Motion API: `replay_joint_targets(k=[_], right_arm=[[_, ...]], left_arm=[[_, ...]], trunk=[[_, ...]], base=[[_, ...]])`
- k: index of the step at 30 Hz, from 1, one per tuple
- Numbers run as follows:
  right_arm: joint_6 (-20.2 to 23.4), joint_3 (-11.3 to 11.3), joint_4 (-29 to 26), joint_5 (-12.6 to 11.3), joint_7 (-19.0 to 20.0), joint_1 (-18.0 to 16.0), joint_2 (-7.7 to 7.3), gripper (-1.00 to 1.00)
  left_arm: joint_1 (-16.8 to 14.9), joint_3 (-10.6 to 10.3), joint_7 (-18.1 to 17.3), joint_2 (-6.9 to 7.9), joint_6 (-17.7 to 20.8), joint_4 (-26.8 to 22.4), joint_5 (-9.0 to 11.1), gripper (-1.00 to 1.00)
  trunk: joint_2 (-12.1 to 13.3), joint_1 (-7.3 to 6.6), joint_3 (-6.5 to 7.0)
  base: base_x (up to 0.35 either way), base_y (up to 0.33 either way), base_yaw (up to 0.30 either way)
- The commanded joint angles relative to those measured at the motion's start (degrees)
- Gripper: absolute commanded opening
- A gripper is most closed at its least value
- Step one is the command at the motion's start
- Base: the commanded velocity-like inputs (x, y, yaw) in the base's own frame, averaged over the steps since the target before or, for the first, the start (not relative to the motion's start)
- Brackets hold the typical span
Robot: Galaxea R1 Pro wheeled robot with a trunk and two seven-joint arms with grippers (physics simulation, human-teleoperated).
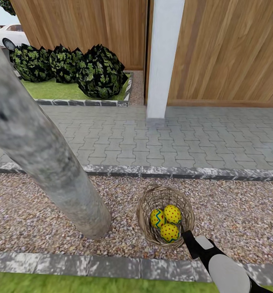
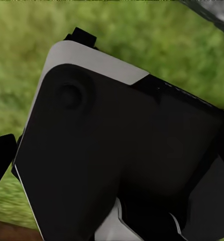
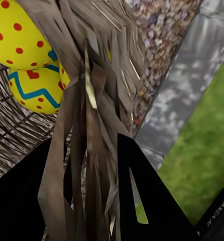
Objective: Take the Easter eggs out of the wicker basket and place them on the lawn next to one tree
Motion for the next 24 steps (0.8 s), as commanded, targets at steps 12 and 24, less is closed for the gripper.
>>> replay_joint_targets(k=[12,24], right_arm=[[0.3,0.2,-0.1,-0.7,-0.4,0.0,0.14,-1.0],[0.3,0.2,-0.1,-0.7,-0.5,0.0,0.14,-1.0]], left_arm=[[0.0,0.2,0.3,-0.65,0.5,0.0,0.5,1.0],[0.0,0.3,0.5,-0.73,0.4,0.2,0.5,1.0]], trunk=[[-4.9,2.65,-2.21],[-9.7,5.28,-4.37]], base=[[0.0,0.0,0.0],[0.0,0.0,0.0]])
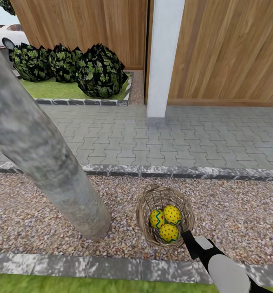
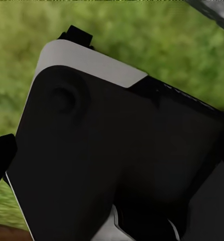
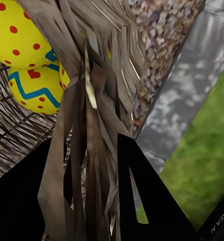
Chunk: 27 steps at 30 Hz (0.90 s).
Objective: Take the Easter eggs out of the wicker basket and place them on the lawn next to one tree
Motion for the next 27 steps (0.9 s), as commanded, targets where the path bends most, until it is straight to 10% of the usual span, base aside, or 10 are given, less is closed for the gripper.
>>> replay_joint_targets(k=[1,27], right_arm=[[0.3,0.2,-0.2,-0.8,-0.4,0.0,0.04,-1.0],[0.3,0.2,-0.2,-0.8,-0.3,0.1,0.05,-1.0]], left_arm=[[0.0,0.1,-0.1,0.02,0.4,-0.1,0.5,1.0],[0.0,0.1,-0.1,0.16,0.3,-0.2,0.6,1.0]], trunk=[[-0.5,0.23,-0.23],[-10.9,5.94,-4.9]], base=[[0.0,0.0,0.0],[0.0,0.0,0.004]])
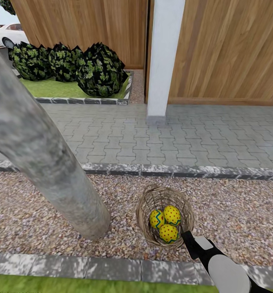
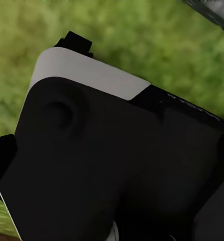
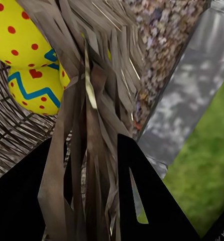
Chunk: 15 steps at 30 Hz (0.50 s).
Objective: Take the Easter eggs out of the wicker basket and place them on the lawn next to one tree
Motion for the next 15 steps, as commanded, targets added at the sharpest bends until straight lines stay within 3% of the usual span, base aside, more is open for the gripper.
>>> replay_joint_targets(k=[1,5,15], right_arm=[[0.3,0.2,-0.2,-0.9,-0.4,0.0,0.04,-1.0],[0.3,0.2,-0.2,-0.9,-0.4,0.0,0.09,-1.0],[0.3,0.2,-0.2,-0.9,-0.4,0.0,0.05,-1.0]], left_arm=[[0.0,0.1,-0.1,0.0,0.4,-0.1,0.5,1.0],[0.0,0.1,-0.1,0.0,0.4,-0.1,0.5,1.0],[0.0,0.1,-0.1,0.0,0.4,-0.1,0.5,1.0]], trunk=[[-0.4,0.23,-0.22],[-2.0,1.1,-0.94],[-6.1,3.3,-2.74]], base=[[0.0,0.0,0.08],[0.0,0.0,0.13],[0.0,0.0,0.02]])
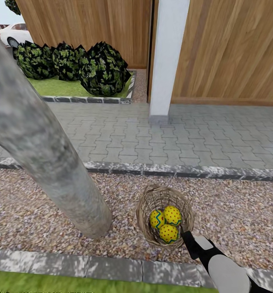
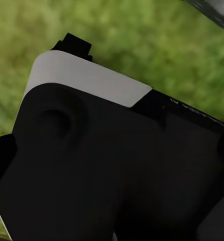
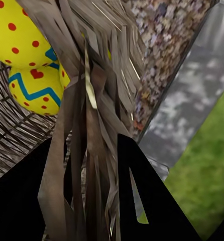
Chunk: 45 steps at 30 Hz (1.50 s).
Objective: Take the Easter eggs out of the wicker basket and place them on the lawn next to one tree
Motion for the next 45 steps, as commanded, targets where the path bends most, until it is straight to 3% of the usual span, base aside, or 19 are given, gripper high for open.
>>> replay_joint_targets(k=[1,45], right_arm=[[0.3,0.3,-0.2,-1.1,-0.4,0.0,0.07,-1.0],[0.3,0.3,-0.2,-1.1,-0.4,0.0,0.1,-1.0]], left_arm=[[0.0,0.1,-0.1,-0.01,0.4,-0.1,0.5,1.0],[0.0,0.1,-0.1,-0.01,0.4,-0.1,0.5,1.0]], trunk=[[-0.4,0.22,-0.22],[-18.1,9.89,-8.12]], base=[[0.0,0.0,0.241],[0.0,0.0,0.008]])
